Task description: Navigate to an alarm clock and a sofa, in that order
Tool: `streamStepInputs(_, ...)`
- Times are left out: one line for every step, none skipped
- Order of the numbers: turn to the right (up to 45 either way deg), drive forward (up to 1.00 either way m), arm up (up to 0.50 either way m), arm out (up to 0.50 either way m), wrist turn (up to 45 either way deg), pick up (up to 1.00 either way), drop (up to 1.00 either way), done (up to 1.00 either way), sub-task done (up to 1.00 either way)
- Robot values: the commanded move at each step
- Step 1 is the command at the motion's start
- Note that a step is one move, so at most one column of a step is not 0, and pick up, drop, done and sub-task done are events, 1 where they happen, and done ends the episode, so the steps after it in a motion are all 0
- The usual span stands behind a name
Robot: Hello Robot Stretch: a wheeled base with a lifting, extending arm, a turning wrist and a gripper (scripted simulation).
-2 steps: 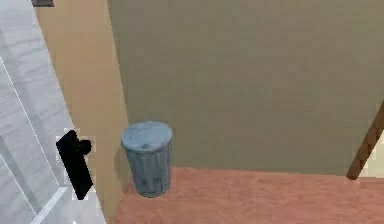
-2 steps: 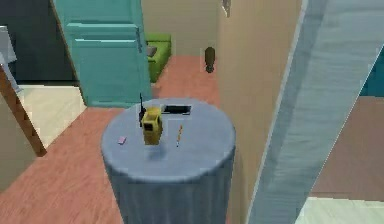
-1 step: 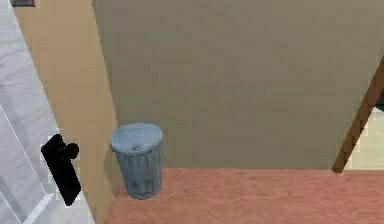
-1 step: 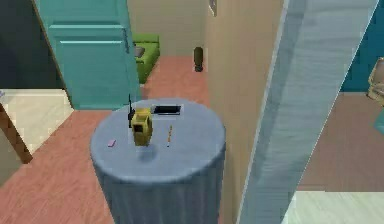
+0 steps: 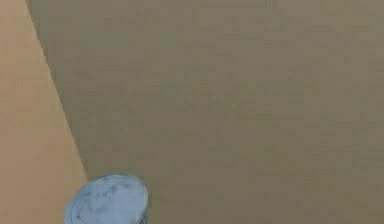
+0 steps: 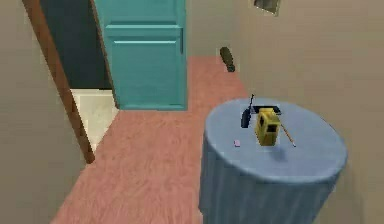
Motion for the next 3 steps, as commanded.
streamStepInputs(45.0,0.0,0.0,0.0,0.0,0.0,0.0,0.0,0.0)
streamStepInputs(9.0,0.0,0.0,0.0,0.0,0.0,0.0,0.0,0.0)
streamStepInputs(0.0,0.75,0.0,0.0,0.0,0.0,0.0,0.0,0.0)
